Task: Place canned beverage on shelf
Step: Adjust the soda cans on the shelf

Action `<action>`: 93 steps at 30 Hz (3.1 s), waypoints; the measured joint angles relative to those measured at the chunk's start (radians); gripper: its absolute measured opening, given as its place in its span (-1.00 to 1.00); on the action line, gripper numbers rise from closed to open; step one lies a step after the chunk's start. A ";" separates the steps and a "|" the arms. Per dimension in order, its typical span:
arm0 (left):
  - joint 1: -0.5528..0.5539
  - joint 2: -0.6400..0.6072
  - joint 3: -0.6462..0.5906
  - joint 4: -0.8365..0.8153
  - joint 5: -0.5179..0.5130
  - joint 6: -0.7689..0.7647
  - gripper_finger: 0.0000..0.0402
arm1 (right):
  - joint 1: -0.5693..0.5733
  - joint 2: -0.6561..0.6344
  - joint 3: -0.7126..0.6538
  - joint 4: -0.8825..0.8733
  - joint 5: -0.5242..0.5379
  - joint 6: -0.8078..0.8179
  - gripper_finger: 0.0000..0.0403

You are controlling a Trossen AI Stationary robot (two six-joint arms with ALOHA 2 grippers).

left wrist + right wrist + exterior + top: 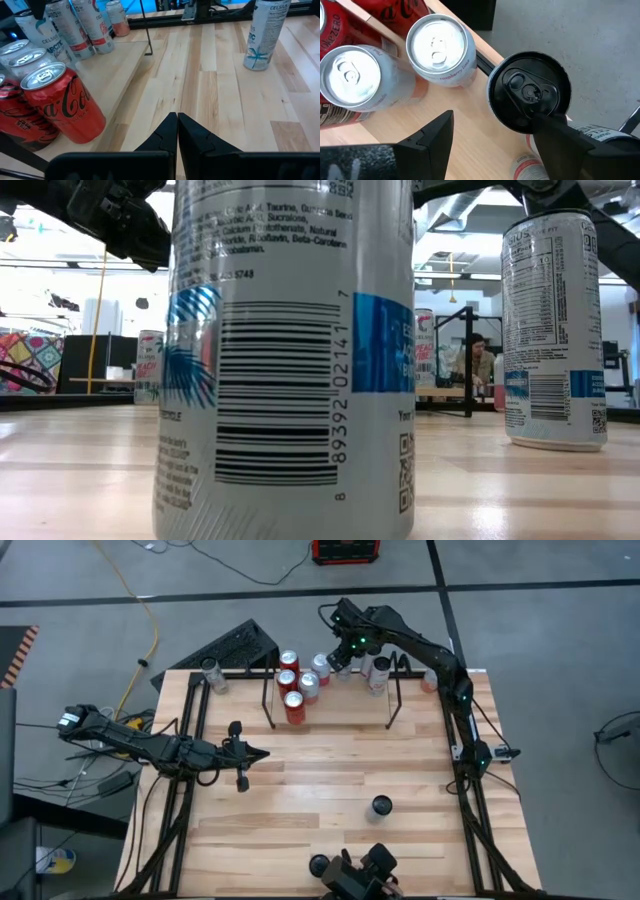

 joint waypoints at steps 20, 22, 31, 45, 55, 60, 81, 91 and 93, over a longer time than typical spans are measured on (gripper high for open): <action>0.001 0.000 0.000 0.000 0.001 -0.007 -1.00 | -0.007 0.000 0.001 0.012 -0.001 0.016 0.31; 0.001 0.000 0.000 0.000 0.001 -0.004 -1.00 | -0.008 0.000 0.001 0.013 -0.001 0.016 0.31; 0.022 0.000 0.000 0.016 -0.005 0.023 -1.00 | -0.019 0.001 0.001 0.016 -0.002 0.018 0.31; 0.478 0.014 0.050 0.333 0.291 0.095 -1.00 | -0.020 0.001 0.001 0.029 -0.028 0.016 0.31; 0.950 0.309 0.416 0.219 0.756 0.042 -1.00 | -0.018 0.001 0.001 0.034 -0.028 0.016 0.31; 1.047 0.570 0.676 0.157 0.843 0.060 -1.00 | -0.016 0.001 0.001 0.034 -0.027 0.016 0.31; 1.102 1.250 1.207 0.193 0.901 -0.002 -1.00 | -0.013 0.001 0.001 0.038 -0.028 0.015 0.31; 1.069 1.406 1.438 0.016 0.905 0.256 -1.00 | -0.002 0.001 0.001 0.040 -0.028 0.015 0.31; 1.064 1.435 1.488 -0.030 0.916 0.302 -1.00 | -0.002 0.001 0.001 0.040 -0.028 0.015 0.31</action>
